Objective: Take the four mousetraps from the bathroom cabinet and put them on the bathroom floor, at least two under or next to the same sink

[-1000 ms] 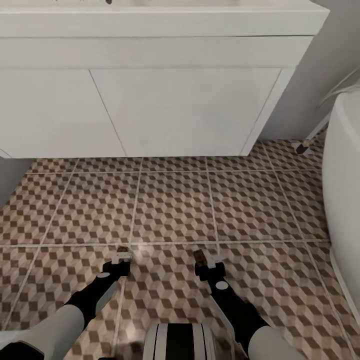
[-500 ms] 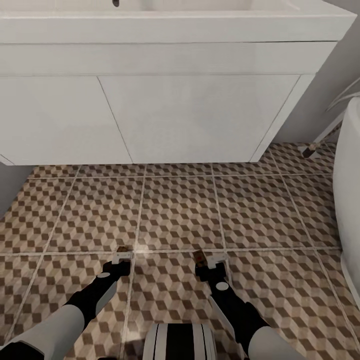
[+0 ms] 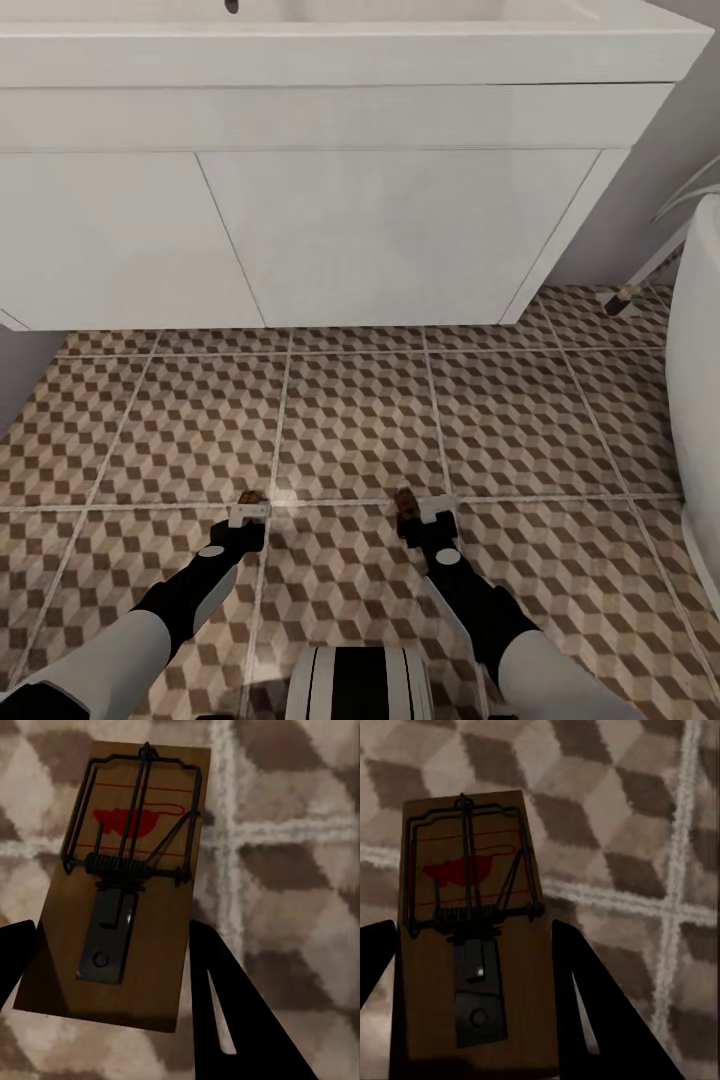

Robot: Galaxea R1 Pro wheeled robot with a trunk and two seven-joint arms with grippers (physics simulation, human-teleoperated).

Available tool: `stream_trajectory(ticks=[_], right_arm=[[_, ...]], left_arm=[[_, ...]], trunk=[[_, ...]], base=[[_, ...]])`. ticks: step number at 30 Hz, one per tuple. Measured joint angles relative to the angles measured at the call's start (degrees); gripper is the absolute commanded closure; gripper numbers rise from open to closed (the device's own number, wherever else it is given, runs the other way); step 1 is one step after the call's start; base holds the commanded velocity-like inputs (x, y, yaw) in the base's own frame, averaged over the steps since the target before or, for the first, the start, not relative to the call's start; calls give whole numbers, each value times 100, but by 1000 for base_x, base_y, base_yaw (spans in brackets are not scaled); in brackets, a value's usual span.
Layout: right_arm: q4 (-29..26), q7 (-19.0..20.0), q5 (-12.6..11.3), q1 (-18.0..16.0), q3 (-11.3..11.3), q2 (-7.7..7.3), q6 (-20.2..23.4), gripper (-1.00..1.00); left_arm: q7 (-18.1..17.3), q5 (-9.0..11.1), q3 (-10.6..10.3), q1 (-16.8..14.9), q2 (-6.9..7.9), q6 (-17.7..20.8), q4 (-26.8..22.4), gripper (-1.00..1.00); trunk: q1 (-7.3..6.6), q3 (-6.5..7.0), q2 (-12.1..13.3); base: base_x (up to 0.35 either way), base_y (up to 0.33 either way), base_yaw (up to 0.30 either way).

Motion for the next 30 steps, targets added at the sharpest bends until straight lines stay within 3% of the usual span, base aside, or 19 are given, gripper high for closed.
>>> stream_trajectory(ticks=[5,11,16,19,23,30], right_arm=[[14,15,-3,-394,2,17,26,100],[66,29,-16,-805,7,54,50,100],[223,31,-17,-873,19,81,45,100],[251,31,-16,-878,21,83,41,100],[263,31,-23,-880,31,89,17,100],[281,31,-25,-881,53,93,-4,100]], left_arm=[[3,-1,-4,1,-49,-238,0,100],[7,10,23,1,-109,-193,25,100],[8,15,52,-4,-119,461,16,100],[8,12,54,-6,-121,573,-27,100],[7,18,50,-8,-94,187,-38,100],[62,16,81,-9,-30,7,-14,100]], trunk=[[0,0,0],[0,0,0],[0,0,0],[0,0,0],[0,0,0],[0,0,0]], base=[[0,0,0],[0,0,0],[0,0,0],[0,0,0],[0,0,0],[0,0,0]])
